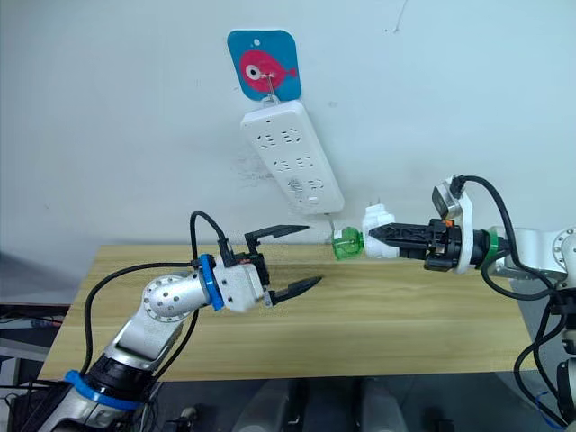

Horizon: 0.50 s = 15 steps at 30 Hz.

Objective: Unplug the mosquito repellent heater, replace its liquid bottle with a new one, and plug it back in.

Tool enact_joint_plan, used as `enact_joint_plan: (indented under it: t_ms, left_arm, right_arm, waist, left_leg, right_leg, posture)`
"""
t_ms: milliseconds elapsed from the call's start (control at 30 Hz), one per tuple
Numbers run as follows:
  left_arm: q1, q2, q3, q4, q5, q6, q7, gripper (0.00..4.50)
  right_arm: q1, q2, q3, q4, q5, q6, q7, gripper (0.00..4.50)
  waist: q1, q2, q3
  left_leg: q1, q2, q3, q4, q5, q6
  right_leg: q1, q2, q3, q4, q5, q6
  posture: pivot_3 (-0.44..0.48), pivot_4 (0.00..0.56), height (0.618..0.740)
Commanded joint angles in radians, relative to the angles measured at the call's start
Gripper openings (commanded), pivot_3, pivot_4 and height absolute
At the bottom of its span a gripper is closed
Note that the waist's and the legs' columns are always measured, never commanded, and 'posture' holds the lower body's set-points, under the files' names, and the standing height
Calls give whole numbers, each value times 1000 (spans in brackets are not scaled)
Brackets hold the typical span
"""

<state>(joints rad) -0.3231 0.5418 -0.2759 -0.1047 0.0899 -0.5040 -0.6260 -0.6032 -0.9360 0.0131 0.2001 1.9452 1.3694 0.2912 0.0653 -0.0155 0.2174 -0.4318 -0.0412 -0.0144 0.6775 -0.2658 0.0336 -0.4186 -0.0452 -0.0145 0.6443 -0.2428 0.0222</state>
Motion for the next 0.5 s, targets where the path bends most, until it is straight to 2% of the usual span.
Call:
enact_joint_plan:
  t_ms: [33, 200, 500]
  left_arm:
    - [-47, -39, 7, 33, 136, -166, 96, 4468]
    - [-103, -60, -23, 106, 207, -288, 129, 4468]
    - [-180, -90, -43, 207, 247, -350, 155, 4468]
  right_arm:
    - [-11, 15, -26, -21, 27, 6, -3, 2977]
    - [-23, 40, -25, -28, 27, 17, -11, 2977]
    - [-22, 55, -28, -35, 27, 20, -19, 2977]
  waist:
    - [3, 0, 0]
    - [4, 0, 0]
    - [5, 0, 0]
  left_leg:
    - [-2, 0, 0, 1, 0, 0]
    - [-2, 0, 0, 1, 0, 0]
    - [-2, 0, 1, 2, 1, 1]
  right_leg:
    - [-2, 0, 0, 1, 0, 0]
    - [-2, 0, 0, 2, 0, 1]
    - [-2, 1, 0, 4, 1, 1]
  posture:
    - [119, 202, 740]
    - [119, 203, 740]
    - [104, 211, 740]
